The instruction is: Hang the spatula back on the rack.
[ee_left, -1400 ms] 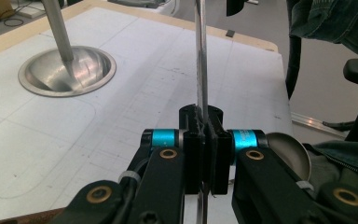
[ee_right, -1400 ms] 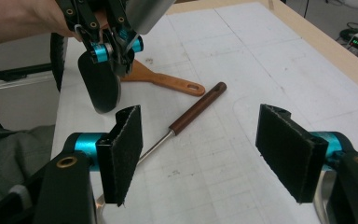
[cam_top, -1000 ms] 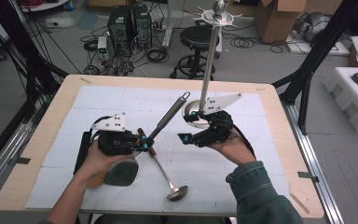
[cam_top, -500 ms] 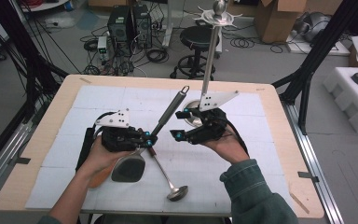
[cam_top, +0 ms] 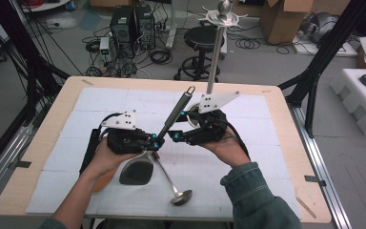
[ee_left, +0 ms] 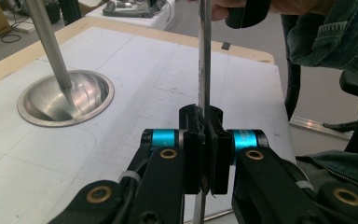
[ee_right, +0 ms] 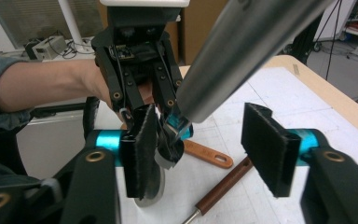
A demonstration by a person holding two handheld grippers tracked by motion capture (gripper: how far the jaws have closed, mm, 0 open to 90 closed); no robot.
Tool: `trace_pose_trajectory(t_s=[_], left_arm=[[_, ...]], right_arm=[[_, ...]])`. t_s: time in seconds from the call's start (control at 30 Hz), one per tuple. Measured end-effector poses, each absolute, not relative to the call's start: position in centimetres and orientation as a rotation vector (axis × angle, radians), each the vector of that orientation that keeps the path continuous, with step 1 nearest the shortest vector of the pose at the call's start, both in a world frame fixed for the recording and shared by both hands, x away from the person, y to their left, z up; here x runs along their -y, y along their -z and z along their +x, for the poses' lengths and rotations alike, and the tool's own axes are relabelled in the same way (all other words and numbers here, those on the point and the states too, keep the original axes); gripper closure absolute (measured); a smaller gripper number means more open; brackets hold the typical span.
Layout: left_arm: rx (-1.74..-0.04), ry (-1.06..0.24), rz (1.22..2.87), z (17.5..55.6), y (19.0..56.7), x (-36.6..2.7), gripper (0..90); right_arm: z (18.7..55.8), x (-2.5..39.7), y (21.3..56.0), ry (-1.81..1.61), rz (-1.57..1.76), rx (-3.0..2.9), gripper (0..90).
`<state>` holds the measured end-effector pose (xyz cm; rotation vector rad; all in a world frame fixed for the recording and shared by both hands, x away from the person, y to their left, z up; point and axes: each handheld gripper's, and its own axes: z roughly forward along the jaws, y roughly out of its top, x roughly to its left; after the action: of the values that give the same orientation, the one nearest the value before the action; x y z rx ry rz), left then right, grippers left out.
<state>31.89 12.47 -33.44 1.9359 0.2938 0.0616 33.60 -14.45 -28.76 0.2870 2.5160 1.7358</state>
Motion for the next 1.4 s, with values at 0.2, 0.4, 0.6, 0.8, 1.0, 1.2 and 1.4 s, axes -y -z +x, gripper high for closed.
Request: trace_pose_trajectory(t_s=[0.2, 0.4, 0.6, 0.8, 1.0, 1.2, 1.4], left_arm=[[-0.286, -0.056, 1.952, 32.0, 33.6, -12.2, 86.9], [-0.282, -0.049, 1.948, 31.9, 33.6, -12.2, 86.8], [-0.286, -0.044, 1.942, 31.8, 33.4, -12.4, 84.6], [-0.287, -0.046, 1.925, 31.7, 33.2, -12.7, 78.8], [-0.296, -0.064, 1.906, 31.5, 32.9, -13.4, 71.9], [-0.302, -0.072, 1.902, 31.4, 32.9, -14.1, 69.9], [-0.313, -0.092, 1.902, 31.2, 32.9, -14.7, 67.6]], right_arm=[[33.7, 14.2, 28.6, -1.79, 0.261, -2.518, 58.3], [33.8, 14.1, 28.6, -1.818, 0.275, -2.511, 68.0], [33.7, 13.9, 28.6, -1.861, 0.262, -2.501, 72.5], [33.4, 13.6, 28.6, -1.91, 0.226, -2.483, 74.7], [33.2, 13.7, 28.2, -1.955, 0.215, -2.462, 75.6], [32.9, 14.3, 27.7, -1.961, 0.233, -2.429, 75.9], [32.7, 14.8, 26.9, -1.962, 0.243, -2.393, 76.0]])
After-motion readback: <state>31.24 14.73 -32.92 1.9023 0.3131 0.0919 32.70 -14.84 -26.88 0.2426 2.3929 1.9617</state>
